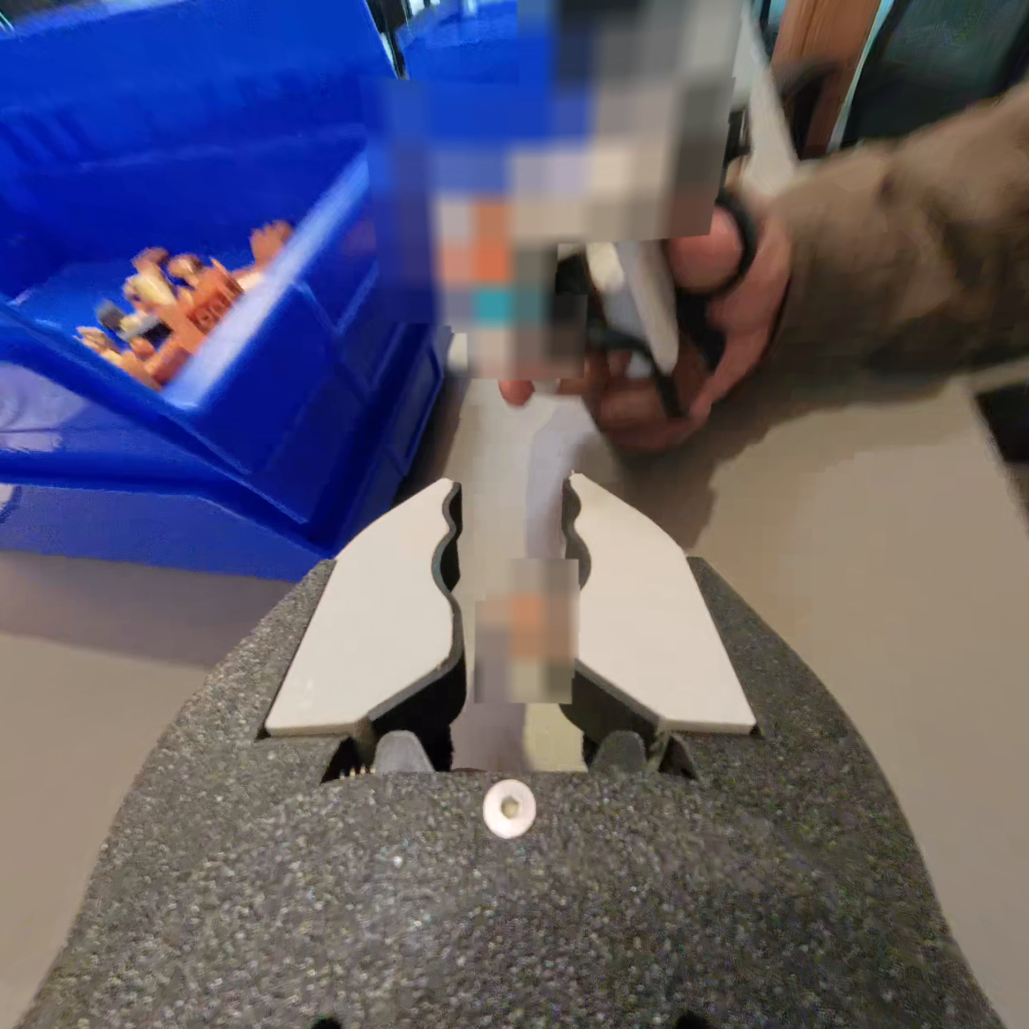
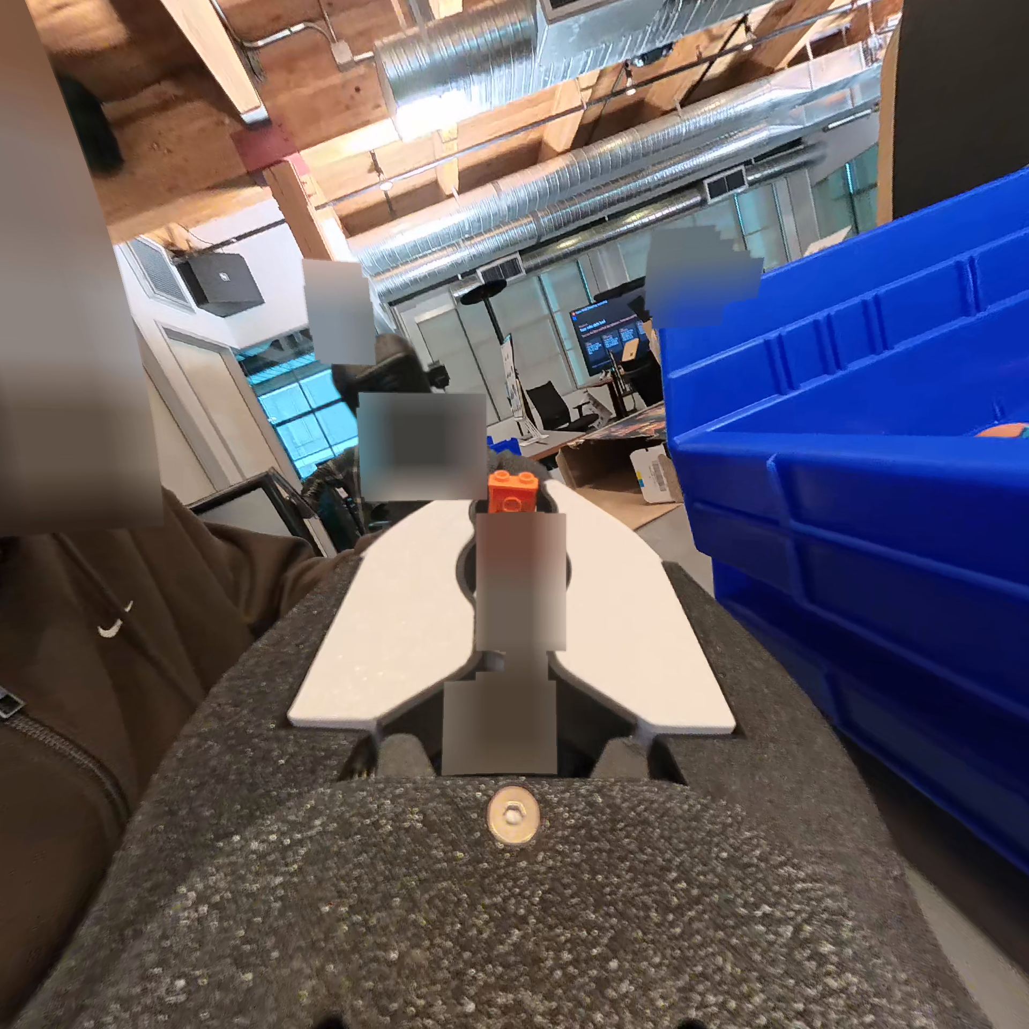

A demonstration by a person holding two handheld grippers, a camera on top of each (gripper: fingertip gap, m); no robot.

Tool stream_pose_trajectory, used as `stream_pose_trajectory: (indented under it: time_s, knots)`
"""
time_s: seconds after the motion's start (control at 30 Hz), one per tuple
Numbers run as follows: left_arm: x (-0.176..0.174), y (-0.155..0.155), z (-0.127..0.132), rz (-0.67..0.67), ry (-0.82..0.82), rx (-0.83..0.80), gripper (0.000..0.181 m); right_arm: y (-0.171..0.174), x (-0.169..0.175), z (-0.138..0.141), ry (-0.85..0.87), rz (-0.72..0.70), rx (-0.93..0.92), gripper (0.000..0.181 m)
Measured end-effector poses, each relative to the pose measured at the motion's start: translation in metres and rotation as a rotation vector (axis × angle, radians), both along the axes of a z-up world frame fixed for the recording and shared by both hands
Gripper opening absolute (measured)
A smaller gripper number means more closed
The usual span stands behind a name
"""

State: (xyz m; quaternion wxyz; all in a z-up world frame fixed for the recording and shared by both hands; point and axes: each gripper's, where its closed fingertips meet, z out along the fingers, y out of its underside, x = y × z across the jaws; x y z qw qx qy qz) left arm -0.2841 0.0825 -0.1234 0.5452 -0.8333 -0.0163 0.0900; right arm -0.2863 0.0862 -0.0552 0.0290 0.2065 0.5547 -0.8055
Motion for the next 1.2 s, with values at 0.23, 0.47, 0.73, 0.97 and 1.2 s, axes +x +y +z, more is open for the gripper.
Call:
stream_pose_trajectory:
  time_s: [0.23, 0.47, 0.73, 0.97, 1.2]
  knots:
    - [0.01, 0.005, 0.047, -0.05, -0.288, 0.366, 0.03, -0.008, 0.006, 0.003, 0.02, 0.023, -0.054, 0.016]
    - [0.013, 0.006, 0.056, -0.071, -0.375, 0.471, 0.017, -0.013, 0.007, 0.001, 0.027, 0.028, -0.051, 0.016]
    - [0.013, 0.001, 0.054, -0.074, -0.286, 0.416, 0.017, -0.014, 0.009, -0.002, 0.053, 0.032, 0.011, 0.016]
    - [0.008, -0.01, 0.038, -0.032, -0.033, 0.154, 0.017, -0.01, 0.011, -0.008, 0.244, -0.041, 0.282, 0.022]
    - [0.017, -0.013, 0.019, -0.091, 0.109, -0.039, 0.017, -0.019, 0.018, -0.028, 0.308, -0.007, 0.471, 0.023]
